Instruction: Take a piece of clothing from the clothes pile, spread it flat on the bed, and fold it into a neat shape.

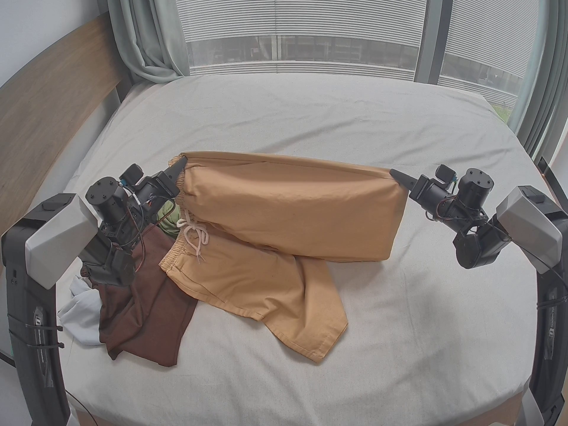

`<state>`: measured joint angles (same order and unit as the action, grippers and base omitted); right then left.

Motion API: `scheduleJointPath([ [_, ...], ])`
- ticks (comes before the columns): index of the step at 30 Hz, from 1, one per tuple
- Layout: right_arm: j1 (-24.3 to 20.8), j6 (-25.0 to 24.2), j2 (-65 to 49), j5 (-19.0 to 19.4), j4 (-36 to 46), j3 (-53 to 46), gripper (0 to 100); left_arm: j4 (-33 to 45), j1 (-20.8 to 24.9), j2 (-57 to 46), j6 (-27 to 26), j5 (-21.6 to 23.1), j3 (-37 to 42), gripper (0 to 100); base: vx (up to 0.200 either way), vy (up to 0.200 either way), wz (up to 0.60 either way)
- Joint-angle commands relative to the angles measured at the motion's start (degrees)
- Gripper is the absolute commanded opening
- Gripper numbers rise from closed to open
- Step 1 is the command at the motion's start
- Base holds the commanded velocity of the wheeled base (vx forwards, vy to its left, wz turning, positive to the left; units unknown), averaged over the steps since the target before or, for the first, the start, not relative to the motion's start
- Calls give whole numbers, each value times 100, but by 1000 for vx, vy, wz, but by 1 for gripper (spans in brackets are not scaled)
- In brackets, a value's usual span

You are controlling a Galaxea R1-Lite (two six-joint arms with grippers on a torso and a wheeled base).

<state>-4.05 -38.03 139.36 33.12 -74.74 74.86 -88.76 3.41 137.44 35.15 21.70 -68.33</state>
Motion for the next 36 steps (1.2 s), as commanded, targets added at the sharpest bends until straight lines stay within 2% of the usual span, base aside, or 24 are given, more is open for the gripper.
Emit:
scheduleJointPath([
  [1, 0, -2, 135, -7, 100, 248, 0, -1, 10, 169, 1, 1, -163, 0, 0, 0, 0],
  [27, 0, 33, 548, -16, 258, 1039, 0, 324, 1, 495, 10, -8, -840, 0, 0, 0, 0],
  [28, -8, 42, 601, -16, 258, 1101, 100, 351, 10, 503, 10, -8, -875, 100, 0, 0, 0],
  [31, -17, 42, 759, -43, 258, 1382, 100, 474, 10, 530, 10, 1, -998, 100, 0, 0, 0],
  [34, -35, 51, 988, -456, 390, 1865, 100, 676, 19, 530, 133, -17, -1183, 100, 0, 0, 0],
  [36, -26, 51, 996, -526, 425, 1874, 100, 781, 37, 512, 212, -61, -1262, 100, 0, 0, 0],
])
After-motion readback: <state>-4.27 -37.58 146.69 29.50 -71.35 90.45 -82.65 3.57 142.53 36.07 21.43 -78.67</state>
